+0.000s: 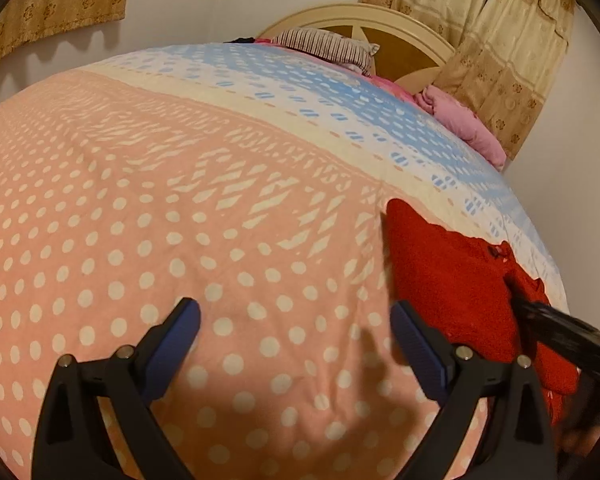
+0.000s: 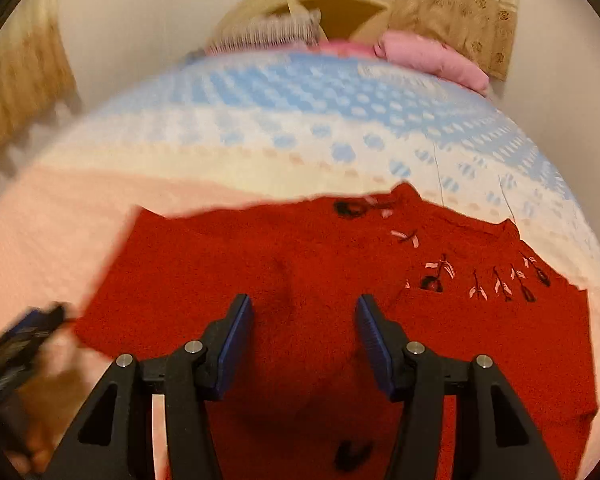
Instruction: Fold small clothes
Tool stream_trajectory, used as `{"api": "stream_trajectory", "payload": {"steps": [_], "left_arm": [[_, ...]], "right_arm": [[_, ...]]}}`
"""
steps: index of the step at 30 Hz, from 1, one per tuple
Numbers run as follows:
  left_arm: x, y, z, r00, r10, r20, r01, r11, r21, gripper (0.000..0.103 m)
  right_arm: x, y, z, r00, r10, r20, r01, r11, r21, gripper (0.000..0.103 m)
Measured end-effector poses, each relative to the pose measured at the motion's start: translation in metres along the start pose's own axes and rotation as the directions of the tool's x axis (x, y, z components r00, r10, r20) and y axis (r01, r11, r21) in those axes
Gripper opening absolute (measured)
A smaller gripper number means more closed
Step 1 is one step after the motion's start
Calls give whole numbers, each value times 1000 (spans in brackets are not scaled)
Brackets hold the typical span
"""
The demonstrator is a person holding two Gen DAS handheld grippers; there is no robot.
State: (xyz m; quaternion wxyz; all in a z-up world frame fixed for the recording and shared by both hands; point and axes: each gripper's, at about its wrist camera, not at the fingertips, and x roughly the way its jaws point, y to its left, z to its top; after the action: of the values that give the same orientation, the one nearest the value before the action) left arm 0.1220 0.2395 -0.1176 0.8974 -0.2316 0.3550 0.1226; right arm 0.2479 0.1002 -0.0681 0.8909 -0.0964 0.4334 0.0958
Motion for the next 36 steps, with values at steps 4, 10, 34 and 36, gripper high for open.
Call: {"api": "stream_trajectory", "payload": {"steps": [4,10,34,36], "left_arm": [[0,4,1,1000,-2,-1,2,1000,-3,100],[2,0,2,1000,14,-4,-14,1000,6,100],[11,-4,6,998,61,-14,-60,997,42,100],[12,-5,6,998,60,-15,-59,997,46,100]], "right_arm": [[18,-13,8,996,35,-76,-31,998,56,10],[-22,-35,43,993,110,45,-113,990,90,4],[-34,-262,-113,997,21,76,-58,847,529,10],[-46,-272,-123,994,65,89,-104,814,571,23]]}}
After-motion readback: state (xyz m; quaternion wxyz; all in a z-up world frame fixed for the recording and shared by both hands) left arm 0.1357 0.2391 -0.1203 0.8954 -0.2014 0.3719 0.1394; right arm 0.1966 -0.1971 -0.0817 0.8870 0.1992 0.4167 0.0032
